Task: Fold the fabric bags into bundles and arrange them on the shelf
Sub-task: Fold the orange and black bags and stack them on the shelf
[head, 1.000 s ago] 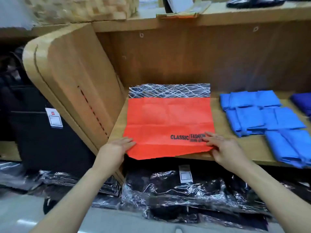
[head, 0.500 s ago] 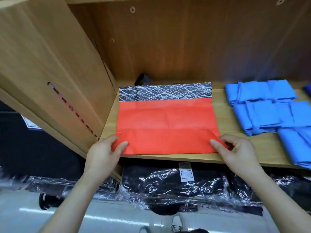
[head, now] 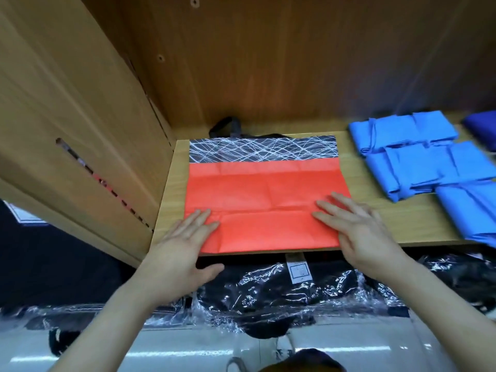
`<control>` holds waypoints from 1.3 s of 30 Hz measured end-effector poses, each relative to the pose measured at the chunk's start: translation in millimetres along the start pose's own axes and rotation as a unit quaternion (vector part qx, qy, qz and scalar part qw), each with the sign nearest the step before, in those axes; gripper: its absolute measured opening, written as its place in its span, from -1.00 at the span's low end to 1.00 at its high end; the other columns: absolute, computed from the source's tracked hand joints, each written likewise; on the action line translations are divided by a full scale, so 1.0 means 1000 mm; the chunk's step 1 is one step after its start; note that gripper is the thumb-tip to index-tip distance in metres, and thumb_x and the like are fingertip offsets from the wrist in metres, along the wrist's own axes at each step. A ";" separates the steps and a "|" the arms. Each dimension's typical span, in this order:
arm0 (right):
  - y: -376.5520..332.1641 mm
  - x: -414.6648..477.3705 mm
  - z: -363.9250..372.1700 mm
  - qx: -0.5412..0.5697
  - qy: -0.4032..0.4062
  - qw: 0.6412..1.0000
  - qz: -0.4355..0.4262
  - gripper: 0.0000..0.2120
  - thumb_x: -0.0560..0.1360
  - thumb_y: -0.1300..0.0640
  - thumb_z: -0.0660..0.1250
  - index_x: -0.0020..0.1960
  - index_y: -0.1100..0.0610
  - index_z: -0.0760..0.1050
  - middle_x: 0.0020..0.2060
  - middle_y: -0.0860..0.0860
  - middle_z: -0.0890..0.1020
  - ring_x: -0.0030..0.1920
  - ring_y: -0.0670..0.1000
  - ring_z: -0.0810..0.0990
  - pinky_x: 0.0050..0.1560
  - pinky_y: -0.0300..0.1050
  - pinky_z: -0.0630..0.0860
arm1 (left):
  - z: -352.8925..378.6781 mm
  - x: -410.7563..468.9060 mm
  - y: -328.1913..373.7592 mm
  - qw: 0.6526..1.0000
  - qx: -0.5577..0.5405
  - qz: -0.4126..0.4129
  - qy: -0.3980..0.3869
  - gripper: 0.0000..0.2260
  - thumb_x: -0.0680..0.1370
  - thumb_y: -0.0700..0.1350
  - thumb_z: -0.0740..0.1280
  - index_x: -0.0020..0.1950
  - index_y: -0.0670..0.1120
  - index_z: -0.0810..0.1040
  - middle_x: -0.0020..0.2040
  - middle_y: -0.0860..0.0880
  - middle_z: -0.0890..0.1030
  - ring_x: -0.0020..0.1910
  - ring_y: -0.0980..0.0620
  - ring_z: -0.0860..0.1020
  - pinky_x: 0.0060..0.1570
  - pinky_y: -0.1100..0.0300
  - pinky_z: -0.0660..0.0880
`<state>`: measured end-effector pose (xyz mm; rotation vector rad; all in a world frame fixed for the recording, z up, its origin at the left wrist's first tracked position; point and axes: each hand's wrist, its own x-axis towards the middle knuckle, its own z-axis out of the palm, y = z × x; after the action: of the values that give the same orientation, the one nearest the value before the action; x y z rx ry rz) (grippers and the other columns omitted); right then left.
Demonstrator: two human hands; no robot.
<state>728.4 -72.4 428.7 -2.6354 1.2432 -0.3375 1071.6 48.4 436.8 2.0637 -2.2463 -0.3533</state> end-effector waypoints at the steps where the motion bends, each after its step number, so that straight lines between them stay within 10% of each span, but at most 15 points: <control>1: 0.001 -0.001 -0.004 0.018 -0.048 0.999 -0.004 -0.48 0.50 -0.01 0.01 0.44 -0.16 0.35 0.48 -0.22 0.28 0.52 -0.14 0.12 0.41 0.05 0.17 | 0.002 0.000 -0.003 1.000 0.006 0.009 0.003 -0.31 0.52 0.26 0.27 0.57 0.12 0.08 0.55 0.12 -0.08 0.55 0.13 -0.10 0.54 0.03 0.01; 5: 0.012 -0.007 -0.013 -0.033 -0.146 0.988 -0.044 -0.30 0.44 -0.43 0.00 0.53 -0.27 0.01 0.50 -0.35 -0.07 0.51 -0.30 -0.19 0.53 -0.06 -0.14 | 0.001 -0.002 -0.013 0.998 0.013 0.040 0.054 -0.46 0.56 0.17 0.28 0.52 0.11 0.27 0.51 0.11 0.15 0.51 0.06 0.21 0.47 0.03 0.19; 8: 0.020 -0.009 -0.021 0.042 -0.104 0.992 -0.053 -0.44 0.45 -0.10 0.31 0.42 -0.30 0.28 0.42 -0.39 0.25 0.47 -0.34 0.11 0.47 -0.09 0.12 | -0.006 -0.010 -0.016 0.996 -0.054 0.029 0.057 -0.51 0.54 0.32 0.12 0.42 0.19 0.40 0.42 0.22 0.32 0.43 0.25 0.27 0.45 0.29 0.16; 11: 0.022 -0.013 -0.031 0.174 -0.118 0.977 -0.014 -0.62 0.44 -0.02 0.48 0.20 -0.31 0.52 0.19 -0.46 0.48 0.32 -0.37 0.38 0.42 -0.31 0.22 | -0.024 -0.021 -0.006 0.962 -0.260 -0.055 0.057 -0.78 0.44 0.22 0.40 0.06 0.28 0.65 0.11 0.29 0.61 0.12 0.39 0.54 0.20 0.52 0.35; 14: 0.020 -0.014 -0.052 0.318 -0.156 0.930 0.098 -0.67 0.33 -0.24 0.46 0.00 -0.11 0.70 -0.11 -0.26 0.68 -0.05 -0.24 0.63 0.00 -0.47 0.41 | -0.040 -0.024 0.001 0.886 -0.436 -0.159 0.013 -0.86 0.32 -0.02 0.47 -0.15 0.12 0.73 -0.20 0.07 0.71 -0.31 0.25 0.60 -0.19 0.34 0.52; 17: 0.015 -0.006 -0.054 0.448 -0.084 0.866 0.205 -0.85 0.45 0.10 0.48 -0.12 0.19 0.67 -0.34 -0.05 0.66 -0.37 -0.14 0.58 -0.34 -0.38 0.44 | -0.039 -0.019 0.009 0.825 -0.517 -0.220 0.054 -0.85 0.39 -0.05 0.42 -0.08 -0.01 0.71 -0.14 0.03 0.72 -0.15 0.17 0.67 -0.05 0.15 0.52; 20: 0.003 -0.002 -0.039 0.485 0.012 0.824 0.293 -0.89 0.47 0.26 0.42 0.00 0.20 0.62 -0.22 0.10 0.73 -0.27 0.00 0.70 -0.22 -0.18 0.64 | -0.022 -0.010 0.015 0.841 -0.465 -0.246 0.125 -0.81 0.49 0.04 0.35 -0.04 -0.02 0.67 -0.16 0.08 0.72 -0.15 0.12 0.67 -0.09 0.12 0.55; 26: -0.017 0.001 -0.012 0.180 0.135 0.932 0.284 -0.85 0.46 0.01 0.44 -0.16 0.08 0.56 -0.35 -0.03 0.66 -0.22 0.14 0.64 -0.17 0.01 0.54 | -0.005 0.003 0.027 0.911 -0.187 -0.294 0.223 -0.70 0.50 0.07 0.39 -0.35 -0.04 0.48 -0.50 0.04 0.47 -0.44 -0.01 0.44 -0.40 0.10 0.29; 29: -0.026 0.003 -0.007 0.092 0.153 0.939 0.295 -0.67 0.45 0.02 0.44 0.16 0.10 0.51 -0.12 0.12 0.65 -0.06 0.27 0.61 -0.10 0.04 0.46 | -0.003 0.004 0.029 0.909 -0.157 -0.309 0.230 -0.62 0.48 0.10 0.41 -0.41 -0.08 0.40 -0.54 0.02 0.42 -0.46 -0.10 0.42 -0.41 0.09 0.30; 35: -0.016 -0.003 0.005 -0.010 0.174 0.977 0.126 -0.51 0.47 0.24 0.38 0.36 -0.05 0.43 0.29 0.11 0.45 0.26 0.18 0.47 0.17 0.24 0.40 | 0.006 0.005 0.024 0.921 -0.108 -0.222 0.302 -0.67 0.41 -0.09 0.52 0.13 -0.08 0.56 0.11 -0.06 0.56 0.11 -0.13 0.49 0.11 -0.06 0.43; 39: 0.001 -0.003 0.000 -0.007 -0.006 0.999 -0.034 -0.56 0.58 0.06 0.09 0.44 -0.13 0.34 0.44 -0.13 0.38 0.46 -0.05 0.33 0.47 0.13 0.18 | 0.003 -0.001 0.008 0.994 -0.071 -0.023 0.076 -0.41 0.47 0.43 0.13 0.42 0.21 0.39 0.51 0.17 0.26 0.52 0.08 0.20 0.47 -0.03 0.18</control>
<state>726.2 -71.0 428.0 -2.6919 1.1595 -0.3244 1063.5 50.7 436.2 2.0012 -2.0282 -0.3372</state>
